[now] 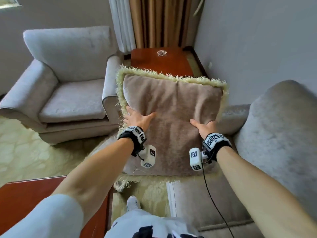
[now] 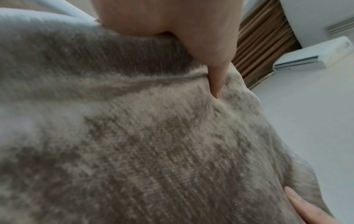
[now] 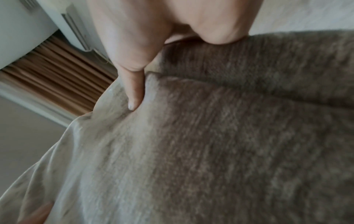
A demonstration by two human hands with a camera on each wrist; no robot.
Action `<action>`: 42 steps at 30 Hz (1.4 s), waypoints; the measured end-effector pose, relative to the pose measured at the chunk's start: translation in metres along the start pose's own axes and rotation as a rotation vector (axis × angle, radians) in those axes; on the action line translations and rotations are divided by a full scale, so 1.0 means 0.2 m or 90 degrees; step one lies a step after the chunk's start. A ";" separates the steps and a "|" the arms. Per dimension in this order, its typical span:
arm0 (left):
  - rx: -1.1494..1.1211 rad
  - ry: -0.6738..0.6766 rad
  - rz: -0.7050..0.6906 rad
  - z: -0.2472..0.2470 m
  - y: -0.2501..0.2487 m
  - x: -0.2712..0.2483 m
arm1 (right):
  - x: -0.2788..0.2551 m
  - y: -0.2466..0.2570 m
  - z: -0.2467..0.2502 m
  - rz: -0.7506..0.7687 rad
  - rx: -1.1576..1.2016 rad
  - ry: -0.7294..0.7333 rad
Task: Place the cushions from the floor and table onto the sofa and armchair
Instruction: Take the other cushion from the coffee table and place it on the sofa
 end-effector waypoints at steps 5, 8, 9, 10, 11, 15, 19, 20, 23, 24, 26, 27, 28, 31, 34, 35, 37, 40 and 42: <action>0.030 0.080 -0.061 -0.31 -0.26 0.09 | 0.09 -0.09 0.27 -0.044 0.039 -0.096; 0.042 0.119 -0.101 -0.48 -0.36 0.18 | 0.14 -0.14 0.36 -0.070 0.056 -0.141; 0.043 0.134 -0.112 -0.54 -0.39 0.22 | 0.16 -0.16 0.39 -0.090 0.056 -0.161; 0.047 0.150 -0.121 -0.60 -0.43 0.26 | 0.19 -0.18 0.41 -0.106 0.058 -0.180; 0.058 0.169 -0.131 -0.66 -0.46 0.30 | 0.21 -0.19 0.43 -0.123 0.068 -0.197; 0.141 0.269 -0.179 -0.88 -0.60 0.40 | 0.26 -0.28 0.49 -0.197 0.121 -0.291; 0.195 0.344 -0.238 -1.09 -0.74 0.43 | 0.22 -0.39 0.51 -0.268 0.188 -0.365; 0.216 0.366 -0.254 -1.16 -0.75 0.42 | 0.19 -0.43 0.52 -0.286 0.208 -0.391; 0.279 0.421 -0.301 -1.35 -0.79 0.34 | 0.09 -0.56 0.56 -0.329 0.258 -0.453; 0.298 0.433 -0.316 -1.41 -0.81 0.31 | 0.07 -0.59 0.57 -0.342 0.275 -0.466; 0.319 0.434 -0.345 -1.48 -0.83 0.27 | 0.04 -0.65 0.58 -0.355 0.314 -0.476; 0.336 0.449 -0.367 -1.55 -0.85 0.22 | 0.01 -0.70 0.59 -0.368 0.340 -0.494; 0.351 0.463 -0.382 -1.60 -0.86 0.18 | -0.02 -0.73 0.61 -0.379 0.356 -0.514; 0.371 0.501 -0.429 -1.77 -0.93 0.03 | -0.07 -0.84 0.70 -0.395 0.401 -0.580; 0.378 0.532 -0.462 -1.95 -1.00 -0.04 | -0.08 -0.92 0.78 -0.389 0.451 -0.608; 0.386 0.540 -0.470 -2.00 -1.02 -0.06 | -0.06 -0.94 0.81 -0.388 0.461 -0.618; 0.402 0.555 -0.475 -2.11 -1.05 -0.09 | -0.04 -1.00 0.87 -0.387 0.475 -0.637; 0.413 0.556 -0.470 -2.25 -1.06 -0.09 | 0.01 -1.09 0.94 -0.388 0.500 -0.643; 0.429 0.552 -0.462 -2.33 -1.06 -0.08 | 0.04 -1.14 0.95 -0.390 0.519 -0.644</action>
Point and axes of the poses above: each hand's wrist, its own x-axis towards the middle knuckle, its own z-axis out of the back of the hand, y = z × x, the point moved 4 cm from there along x, towards the middle knuckle, and after that the axes turned 10 degrees about y, right-handed, at the moved point
